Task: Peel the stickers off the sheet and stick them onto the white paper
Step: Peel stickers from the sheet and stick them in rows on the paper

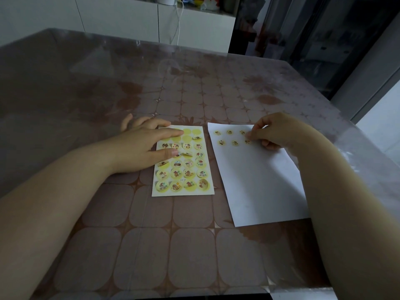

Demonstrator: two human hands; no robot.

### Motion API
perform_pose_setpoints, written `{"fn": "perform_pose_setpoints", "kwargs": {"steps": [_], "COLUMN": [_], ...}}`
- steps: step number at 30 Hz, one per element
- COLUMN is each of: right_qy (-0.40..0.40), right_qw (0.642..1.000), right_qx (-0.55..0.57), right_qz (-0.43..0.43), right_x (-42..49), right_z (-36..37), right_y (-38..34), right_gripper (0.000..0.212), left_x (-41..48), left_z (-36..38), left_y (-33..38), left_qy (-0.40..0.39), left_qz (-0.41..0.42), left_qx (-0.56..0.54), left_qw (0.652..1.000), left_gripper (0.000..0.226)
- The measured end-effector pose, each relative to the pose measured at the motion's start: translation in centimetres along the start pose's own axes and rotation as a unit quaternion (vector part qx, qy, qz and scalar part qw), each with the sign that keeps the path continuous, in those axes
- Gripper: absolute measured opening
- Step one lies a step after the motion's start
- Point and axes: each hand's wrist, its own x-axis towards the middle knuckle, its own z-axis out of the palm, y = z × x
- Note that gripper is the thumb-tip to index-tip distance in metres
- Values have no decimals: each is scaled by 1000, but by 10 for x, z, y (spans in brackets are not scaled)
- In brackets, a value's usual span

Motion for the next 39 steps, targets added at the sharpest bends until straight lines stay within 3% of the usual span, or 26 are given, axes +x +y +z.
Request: {"fn": "perform_pose_setpoints", "kwargs": {"steps": [7,11,15,21,33,39], "right_qy": [15,56,12,47,29,10], "right_qw": [997,978,953,943,927,942], "right_qx": [-59,-48,-83,-83,-47,-20], "right_qz": [-37,-196,-290,-320,-370,-336], "right_x": [1,-5,-10,-7,-10,-11], "right_z": [6,25,54,67,62,50], "right_y": [-1,-17,-33,-41,-38,-34], "right_gripper": [17,10,14,13,11,9], "left_x": [-1,-1,-1,-1,1,1], "left_z": [0,-2,-2,-2,0,0], "left_y": [2,3,5,4,3,3], "left_qy": [-1,-5,-8,-14,-14,-9], "left_qz": [0,-4,-6,-13,-19,-16], "left_qx": [-15,-8,-8,-2,7,8], "left_qw": [1000,1000,1000,1000,1000,1000], "left_gripper": [78,58,52,53,60,60]}}
